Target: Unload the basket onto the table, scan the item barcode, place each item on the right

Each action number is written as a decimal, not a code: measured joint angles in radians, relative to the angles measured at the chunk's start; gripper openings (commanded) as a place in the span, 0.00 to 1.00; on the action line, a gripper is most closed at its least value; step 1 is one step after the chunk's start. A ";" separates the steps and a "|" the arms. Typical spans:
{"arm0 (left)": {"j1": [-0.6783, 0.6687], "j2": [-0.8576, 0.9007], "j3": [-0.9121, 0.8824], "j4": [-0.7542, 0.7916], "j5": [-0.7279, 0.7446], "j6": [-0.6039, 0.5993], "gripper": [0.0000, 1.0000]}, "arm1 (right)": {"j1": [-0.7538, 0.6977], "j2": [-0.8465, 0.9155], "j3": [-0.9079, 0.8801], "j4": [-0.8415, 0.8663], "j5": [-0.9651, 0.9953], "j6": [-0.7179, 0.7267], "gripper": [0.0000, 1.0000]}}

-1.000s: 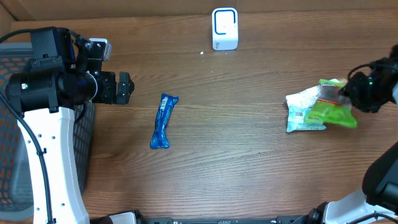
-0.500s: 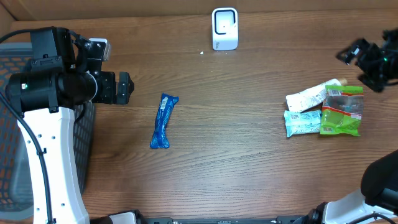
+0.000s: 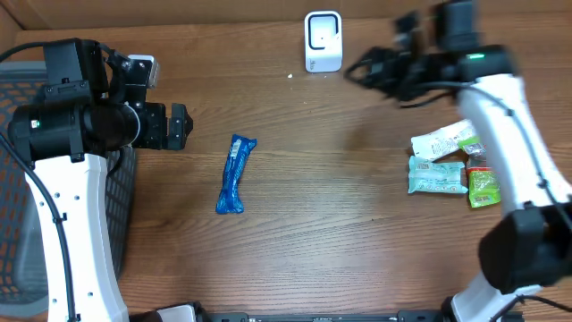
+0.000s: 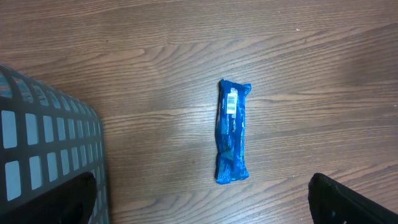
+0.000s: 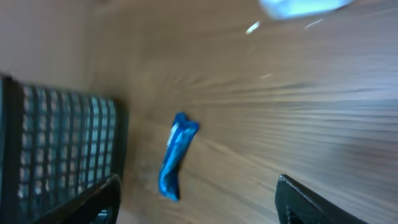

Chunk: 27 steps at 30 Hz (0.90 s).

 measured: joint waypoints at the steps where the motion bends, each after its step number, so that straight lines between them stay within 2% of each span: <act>1: 0.000 0.000 0.000 0.000 0.000 0.000 1.00 | 0.050 0.016 0.000 0.016 0.013 0.020 0.76; 5: 0.000 0.000 0.000 0.000 0.000 0.000 1.00 | 0.175 0.074 0.000 0.062 0.042 0.080 0.74; 12: 0.000 0.000 0.000 0.000 0.000 0.000 1.00 | 0.303 0.217 0.000 0.134 0.061 0.151 0.69; 17: 0.000 0.000 0.000 0.000 0.000 0.000 1.00 | 0.356 0.330 0.000 0.209 0.063 0.186 0.66; 27: 0.000 0.000 0.000 0.000 0.000 0.000 1.00 | 0.385 0.451 -0.003 0.317 0.009 0.238 0.60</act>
